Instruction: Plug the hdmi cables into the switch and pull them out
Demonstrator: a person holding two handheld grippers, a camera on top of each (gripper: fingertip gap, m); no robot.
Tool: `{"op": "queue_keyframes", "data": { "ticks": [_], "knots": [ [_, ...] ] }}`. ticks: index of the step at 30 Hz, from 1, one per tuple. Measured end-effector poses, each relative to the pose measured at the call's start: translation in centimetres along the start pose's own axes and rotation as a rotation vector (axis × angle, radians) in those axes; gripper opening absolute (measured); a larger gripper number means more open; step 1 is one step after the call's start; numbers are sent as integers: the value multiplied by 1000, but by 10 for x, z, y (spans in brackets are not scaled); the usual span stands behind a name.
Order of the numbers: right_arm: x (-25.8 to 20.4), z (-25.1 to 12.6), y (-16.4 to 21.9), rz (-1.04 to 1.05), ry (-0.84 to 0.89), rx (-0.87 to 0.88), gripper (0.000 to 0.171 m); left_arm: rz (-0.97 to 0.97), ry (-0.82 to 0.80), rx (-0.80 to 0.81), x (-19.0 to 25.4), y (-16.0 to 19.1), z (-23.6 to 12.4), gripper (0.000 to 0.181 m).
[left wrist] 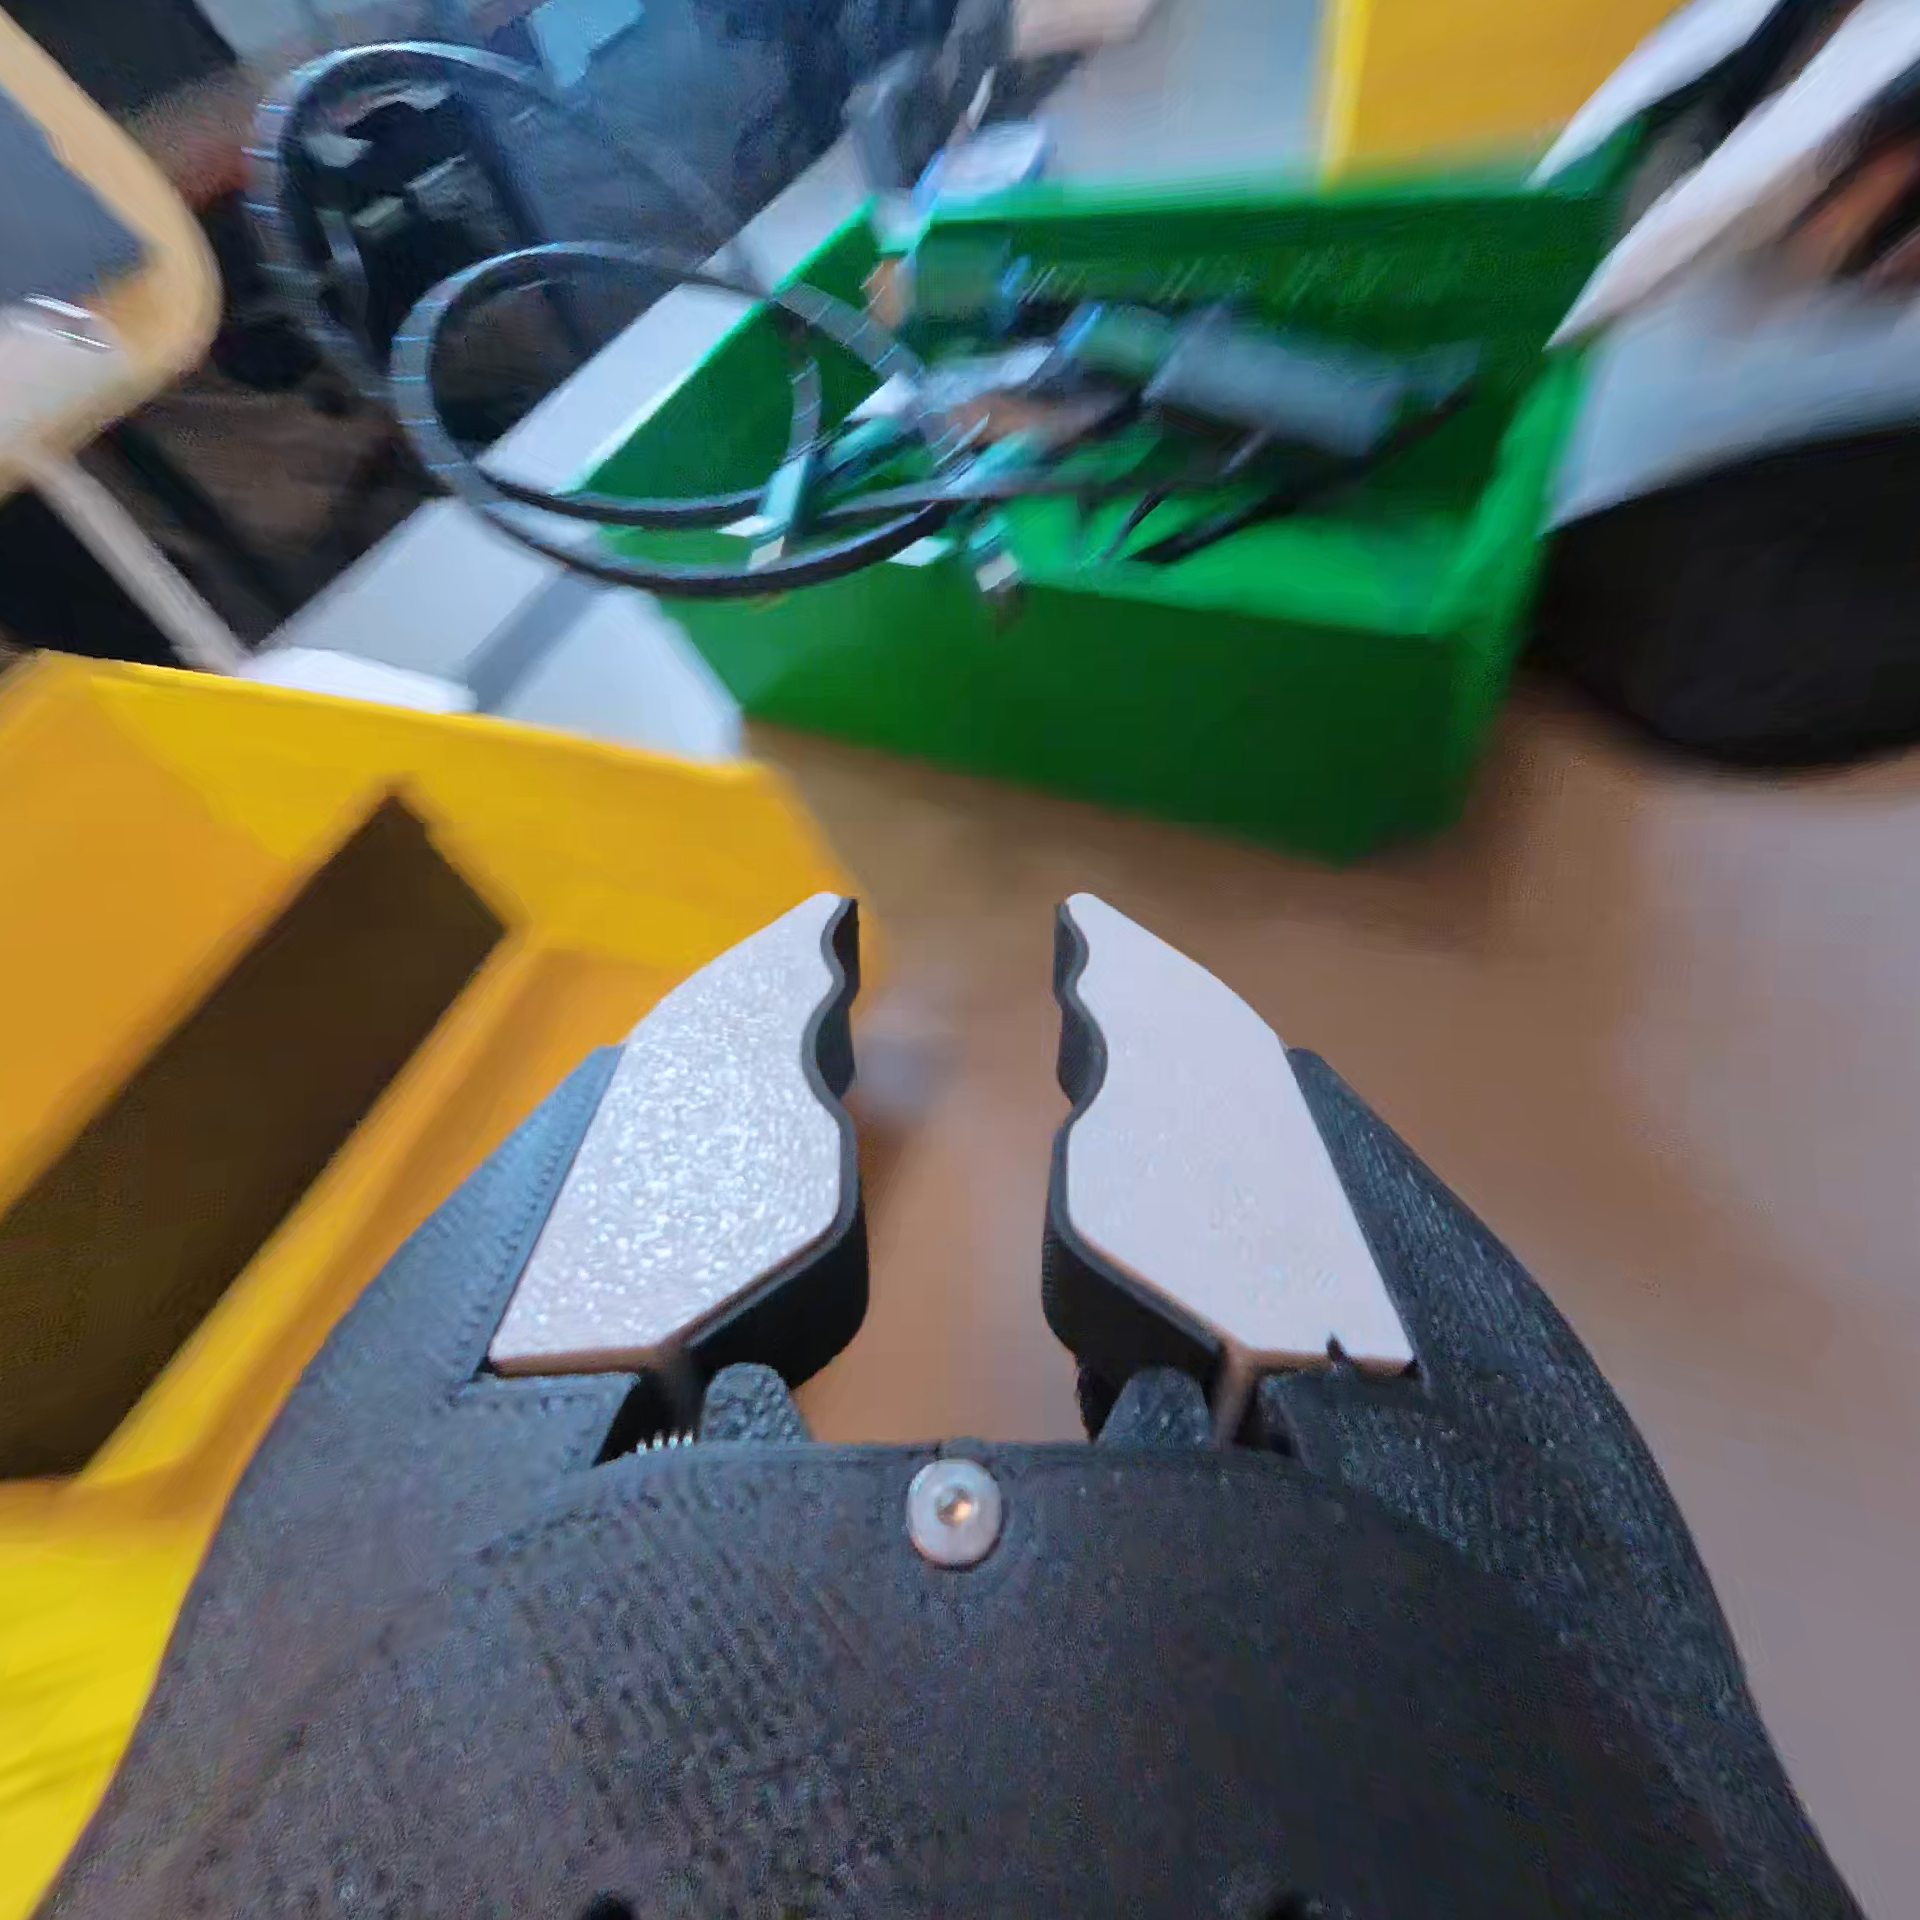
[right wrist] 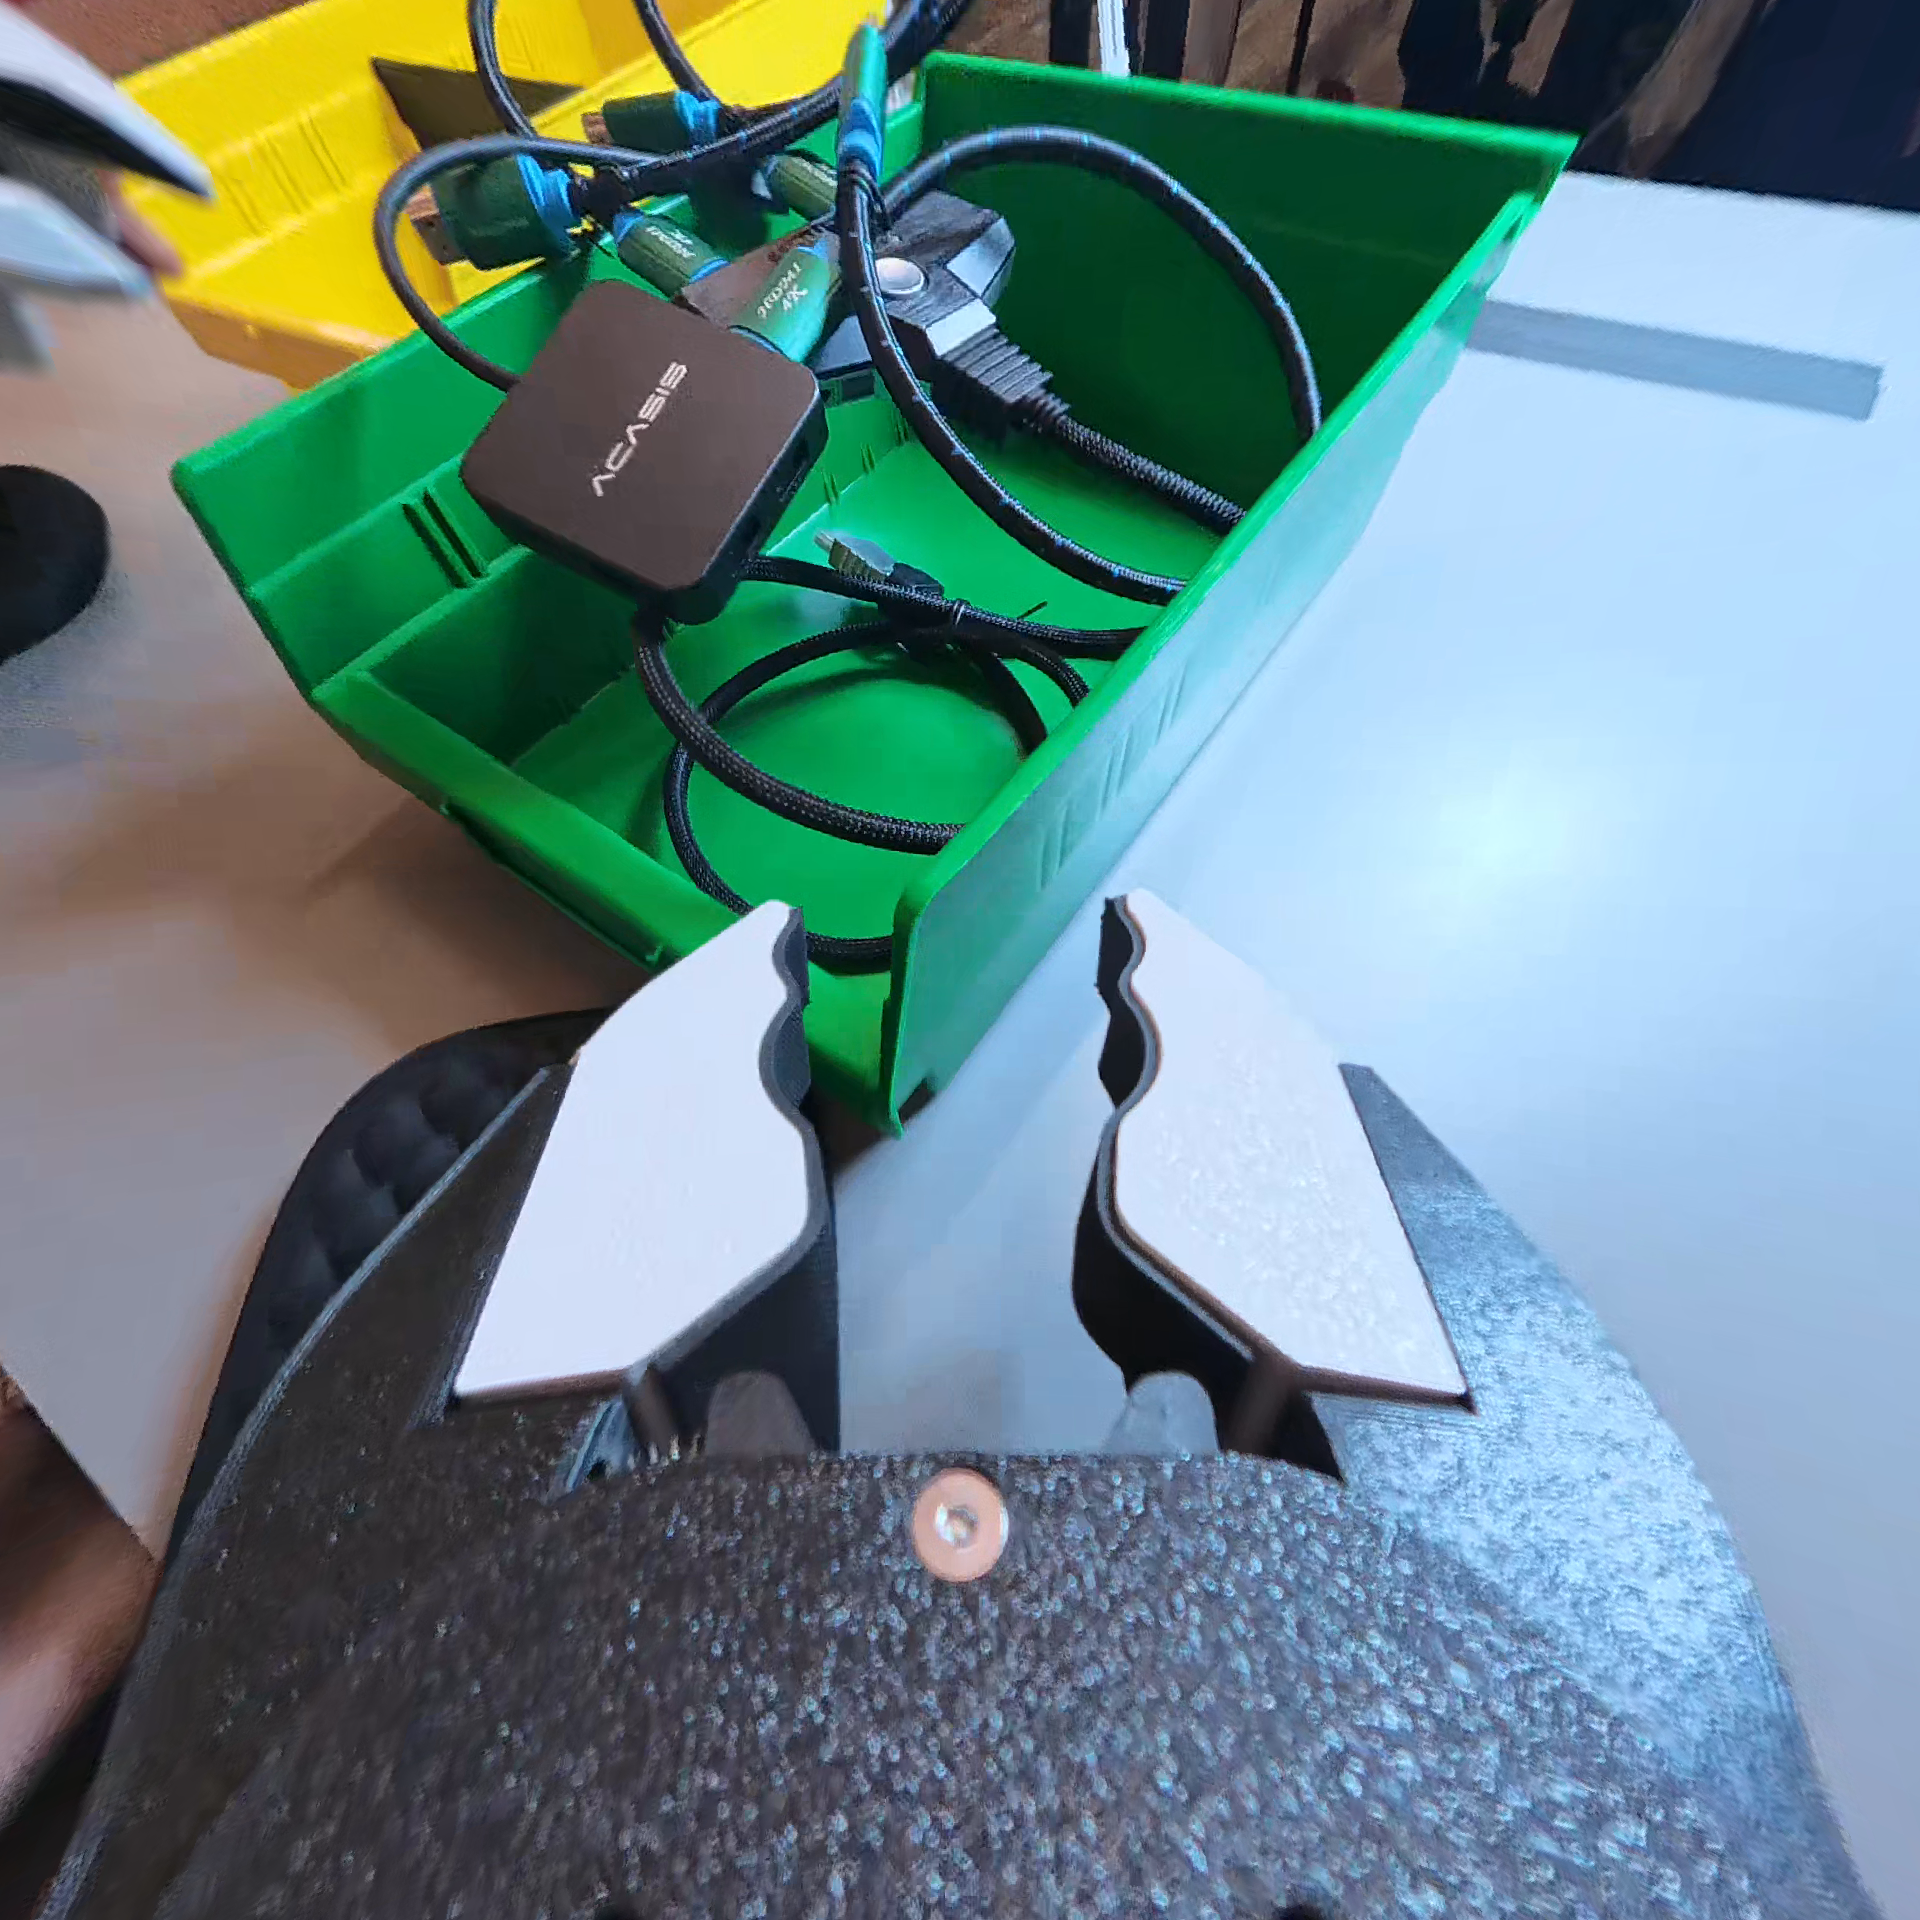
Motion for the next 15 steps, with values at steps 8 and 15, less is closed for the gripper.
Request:
{"op": "queue_keyframes", "data": {
  "ticks": [8,15],
  "knots": [
    [0,33,-10,27,95,14,24,-321,-24,167,94,-15,66,64],
    [-40,24,-22,-153,226,65,18,-324,-176,107,83,-9,70,47]
  ]
}}
Point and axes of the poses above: each gripper's, where its closed fingertips meet, z out along the fingers, y out of its underside, x = y × z across the jaws, the point moved 7 cm from there along -z, back along the fingers, and after that the axes turned 6 degrees about -x, right-handed, at the moved point
